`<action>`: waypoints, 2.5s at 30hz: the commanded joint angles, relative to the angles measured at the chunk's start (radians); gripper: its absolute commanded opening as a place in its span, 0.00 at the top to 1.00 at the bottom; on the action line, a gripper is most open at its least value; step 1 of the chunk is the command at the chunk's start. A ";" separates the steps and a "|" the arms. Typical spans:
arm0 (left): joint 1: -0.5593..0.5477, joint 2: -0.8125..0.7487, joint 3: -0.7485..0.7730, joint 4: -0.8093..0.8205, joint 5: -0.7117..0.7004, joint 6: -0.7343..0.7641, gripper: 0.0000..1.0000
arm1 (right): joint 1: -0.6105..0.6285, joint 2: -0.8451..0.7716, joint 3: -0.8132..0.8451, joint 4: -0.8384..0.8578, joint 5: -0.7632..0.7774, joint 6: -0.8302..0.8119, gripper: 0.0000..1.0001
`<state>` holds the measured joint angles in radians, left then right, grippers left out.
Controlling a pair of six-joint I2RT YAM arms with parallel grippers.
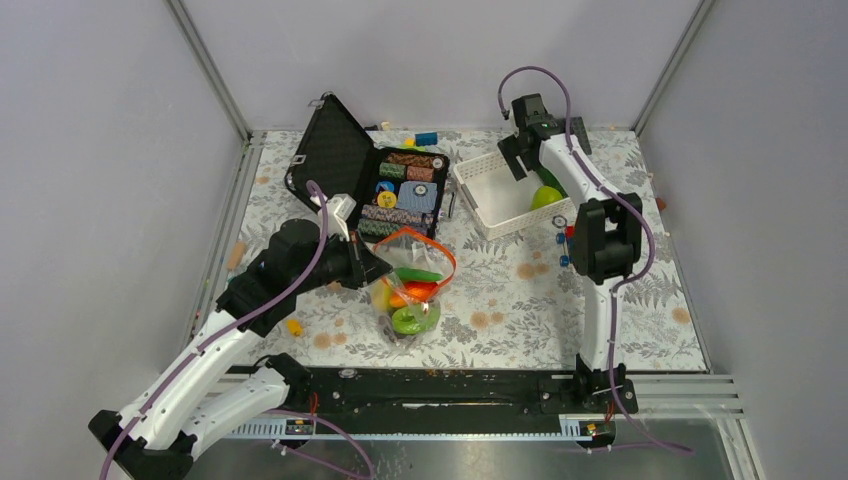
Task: Place the food in the zip-top bag and seal the zipper
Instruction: Pick up the fake vegetable from the bin.
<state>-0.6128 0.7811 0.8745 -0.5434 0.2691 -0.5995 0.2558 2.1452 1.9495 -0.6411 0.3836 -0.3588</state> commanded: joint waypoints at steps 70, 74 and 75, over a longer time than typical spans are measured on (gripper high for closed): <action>0.003 0.065 0.052 0.091 -0.006 0.037 1.00 | -0.075 0.425 0.440 -0.227 -0.435 -0.102 0.14; 0.003 0.062 0.054 0.087 -0.012 0.037 1.00 | -0.075 0.425 0.429 -0.245 -0.453 -0.105 0.27; 0.003 0.060 0.054 0.086 -0.013 0.037 1.00 | -0.075 0.427 0.435 -0.254 -0.454 -0.103 0.28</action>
<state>-0.6128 0.8505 0.8795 -0.5034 0.2684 -0.5800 0.1722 2.5694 2.3524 -0.8268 -0.0345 -0.4400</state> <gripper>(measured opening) 0.010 0.752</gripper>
